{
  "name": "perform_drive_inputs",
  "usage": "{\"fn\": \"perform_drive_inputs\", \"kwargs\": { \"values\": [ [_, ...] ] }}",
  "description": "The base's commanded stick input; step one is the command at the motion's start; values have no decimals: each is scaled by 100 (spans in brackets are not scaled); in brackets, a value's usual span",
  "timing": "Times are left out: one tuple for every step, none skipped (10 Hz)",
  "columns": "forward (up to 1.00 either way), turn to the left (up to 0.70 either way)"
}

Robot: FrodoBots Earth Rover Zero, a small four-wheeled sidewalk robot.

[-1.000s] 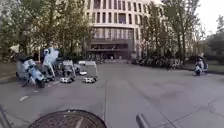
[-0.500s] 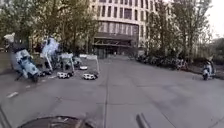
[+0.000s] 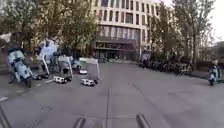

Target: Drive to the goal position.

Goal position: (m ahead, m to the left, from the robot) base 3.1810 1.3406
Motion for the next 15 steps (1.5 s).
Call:
{"fn": "perform_drive_inputs", "kwargs": {
  "values": [
    [60, 0],
    [48, 8],
    [0, 12],
    [0, 60],
    [0, 60],
    [0, 60],
    [0, 60],
    [0, 60],
    [0, 60],
    [0, 60],
    [0, 60],
    [0, 60],
    [0, 60],
    [0, 60],
    [0, 60]
  ]
}}
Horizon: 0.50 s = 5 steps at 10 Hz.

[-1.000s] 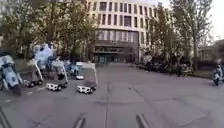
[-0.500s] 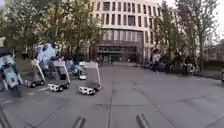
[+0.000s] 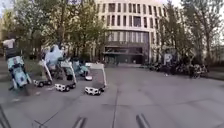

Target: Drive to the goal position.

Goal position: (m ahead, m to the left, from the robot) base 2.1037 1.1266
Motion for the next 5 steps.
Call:
{"fn": "perform_drive_inputs", "kwargs": {
  "values": [
    [0, 60],
    [0, 60],
    [0, 60],
    [0, 60],
    [0, 56]
  ]
}}
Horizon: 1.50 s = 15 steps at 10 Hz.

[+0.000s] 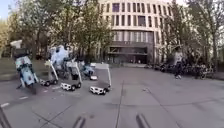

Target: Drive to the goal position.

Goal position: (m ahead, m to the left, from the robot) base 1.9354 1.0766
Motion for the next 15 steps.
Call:
{"fn": "perform_drive_inputs", "kwargs": {
  "values": [
    [0, 49],
    [0, 44],
    [0, 46],
    [0, 47],
    [0, 50],
    [0, 60],
    [0, 60],
    [0, 60],
    [0, 60],
    [0, 60],
    [0, 60],
    [0, 58],
    [12, 6],
    [45, 0],
    [45, 0]
  ]
}}
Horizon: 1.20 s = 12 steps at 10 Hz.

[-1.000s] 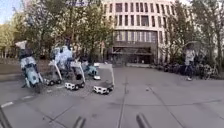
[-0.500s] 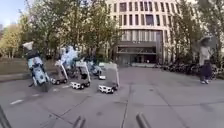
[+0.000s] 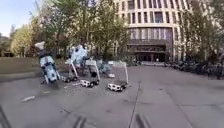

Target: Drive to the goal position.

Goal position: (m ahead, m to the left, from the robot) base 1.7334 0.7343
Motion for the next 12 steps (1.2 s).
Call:
{"fn": "perform_drive_inputs", "kwargs": {
  "values": [
    [45, 0],
    [45, 0],
    [45, 0],
    [45, 2],
    [45, 2],
    [45, 2],
    [45, 1],
    [45, 0],
    [45, 0],
    [45, 0],
    [45, 0],
    [45, 0]
  ]
}}
